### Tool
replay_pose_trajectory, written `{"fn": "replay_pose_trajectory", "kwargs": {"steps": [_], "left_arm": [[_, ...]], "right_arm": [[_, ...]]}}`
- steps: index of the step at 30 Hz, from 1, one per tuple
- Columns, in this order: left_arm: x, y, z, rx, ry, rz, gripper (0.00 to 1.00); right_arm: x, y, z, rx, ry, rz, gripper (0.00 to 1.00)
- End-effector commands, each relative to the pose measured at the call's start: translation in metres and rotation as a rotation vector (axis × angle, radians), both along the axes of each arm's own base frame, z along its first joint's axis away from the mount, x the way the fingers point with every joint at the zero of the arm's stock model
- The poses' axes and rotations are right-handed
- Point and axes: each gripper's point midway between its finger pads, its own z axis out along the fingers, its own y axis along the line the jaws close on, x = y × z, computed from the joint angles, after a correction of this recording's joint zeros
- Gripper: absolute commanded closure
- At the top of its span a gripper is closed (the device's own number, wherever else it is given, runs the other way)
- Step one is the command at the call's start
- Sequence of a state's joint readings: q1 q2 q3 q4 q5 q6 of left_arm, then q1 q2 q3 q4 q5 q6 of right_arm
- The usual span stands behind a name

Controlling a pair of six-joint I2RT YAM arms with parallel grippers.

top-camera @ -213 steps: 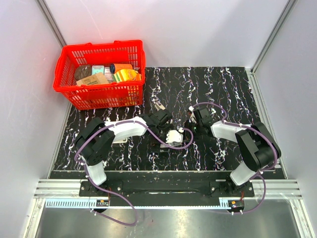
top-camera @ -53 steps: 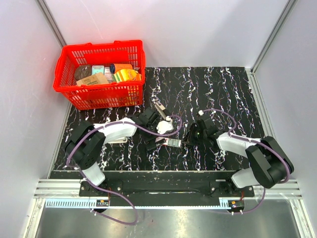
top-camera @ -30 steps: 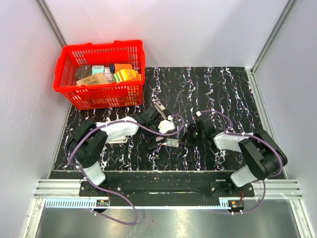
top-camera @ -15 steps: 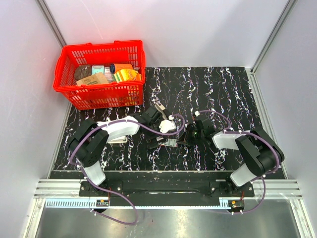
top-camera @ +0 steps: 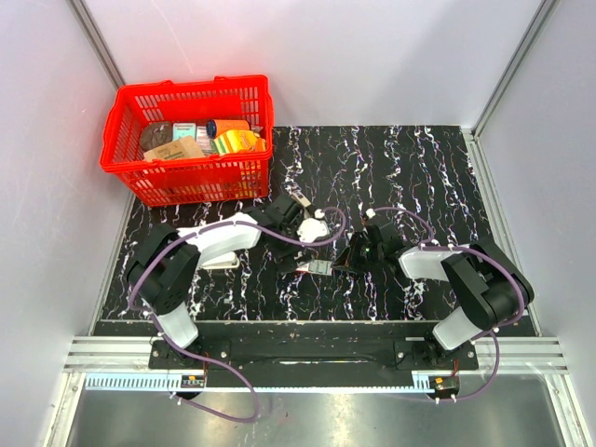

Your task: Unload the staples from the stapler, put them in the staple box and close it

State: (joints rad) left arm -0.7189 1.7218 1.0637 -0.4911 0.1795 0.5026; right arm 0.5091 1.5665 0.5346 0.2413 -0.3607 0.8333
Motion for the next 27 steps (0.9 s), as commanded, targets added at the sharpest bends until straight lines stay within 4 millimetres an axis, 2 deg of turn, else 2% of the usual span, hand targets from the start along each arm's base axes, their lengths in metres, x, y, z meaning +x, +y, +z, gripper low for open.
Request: {"fn": "replay_pose_trajectory", "kwargs": {"steps": [1, 4, 9, 14, 19, 27], "left_arm": [[0.022, 0.006, 0.046, -0.065, -0.074, 0.077, 0.01], [0.018, 0.014, 0.041, -0.050, -0.067, 0.076, 0.01], [0.007, 0.018, 0.018, -0.020, -0.008, 0.068, 0.02], [0.003, 0.013, 0.007, -0.013, 0.031, 0.056, 0.18], [-0.003, 0.010, 0.000, -0.004, 0.057, 0.038, 0.21], [-0.015, 0.006, -0.009, 0.002, 0.097, 0.018, 0.35]], "right_arm": [[0.006, 0.000, 0.010, 0.004, -0.041, -0.002, 0.88], [0.005, -0.002, 0.008, 0.000, -0.041, -0.002, 0.89], [0.005, -0.002, 0.009, -0.003, -0.045, -0.002, 0.89], [0.005, -0.002, 0.009, -0.006, -0.044, -0.001, 0.89], [0.006, -0.002, 0.009, -0.006, -0.046, -0.003, 0.89], [0.008, -0.001, 0.010, -0.002, -0.046, -0.004, 0.89]]}}
